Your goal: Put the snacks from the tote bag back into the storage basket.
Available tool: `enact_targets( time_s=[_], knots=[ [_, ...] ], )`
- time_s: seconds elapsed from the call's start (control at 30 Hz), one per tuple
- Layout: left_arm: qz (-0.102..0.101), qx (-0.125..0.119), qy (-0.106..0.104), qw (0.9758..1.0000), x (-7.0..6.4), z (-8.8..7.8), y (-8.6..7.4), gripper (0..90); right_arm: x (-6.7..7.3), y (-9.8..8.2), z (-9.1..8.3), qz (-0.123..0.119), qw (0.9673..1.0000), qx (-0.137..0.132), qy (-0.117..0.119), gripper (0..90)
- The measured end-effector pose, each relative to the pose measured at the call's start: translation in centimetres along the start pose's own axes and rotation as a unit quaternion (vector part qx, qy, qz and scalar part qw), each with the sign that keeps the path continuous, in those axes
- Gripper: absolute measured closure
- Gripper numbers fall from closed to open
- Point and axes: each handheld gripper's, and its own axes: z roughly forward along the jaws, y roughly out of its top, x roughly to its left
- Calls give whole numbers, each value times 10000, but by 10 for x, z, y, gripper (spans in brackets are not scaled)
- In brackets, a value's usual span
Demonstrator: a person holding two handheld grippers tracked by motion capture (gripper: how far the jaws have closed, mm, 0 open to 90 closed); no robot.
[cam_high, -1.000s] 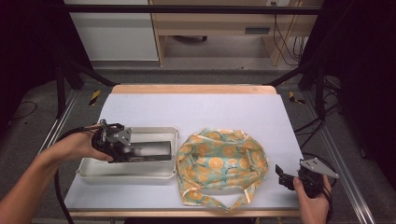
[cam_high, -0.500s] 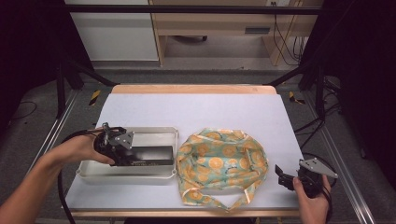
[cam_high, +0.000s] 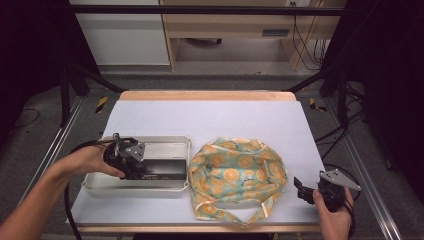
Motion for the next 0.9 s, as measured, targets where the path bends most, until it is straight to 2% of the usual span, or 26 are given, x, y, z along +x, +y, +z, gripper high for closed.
enact_targets(
  time_s=[0.23, 0.43, 0.9],
  knots=[
    [45, 32, -4, 10000, 0, 3, 0, 431, 1, 0, 1, -19, 10000, -1, 14, 77],
    [-7, -42, -71, 10000, 1, 8, -3, 431, 1, 0, 1, -17, 10000, 28, 38, 77],
    [38, -111, -142, 9998, 0, 12, -5, 430, 2, 0, 2, -53, 10000, 48, 47, 77]
  ],
)
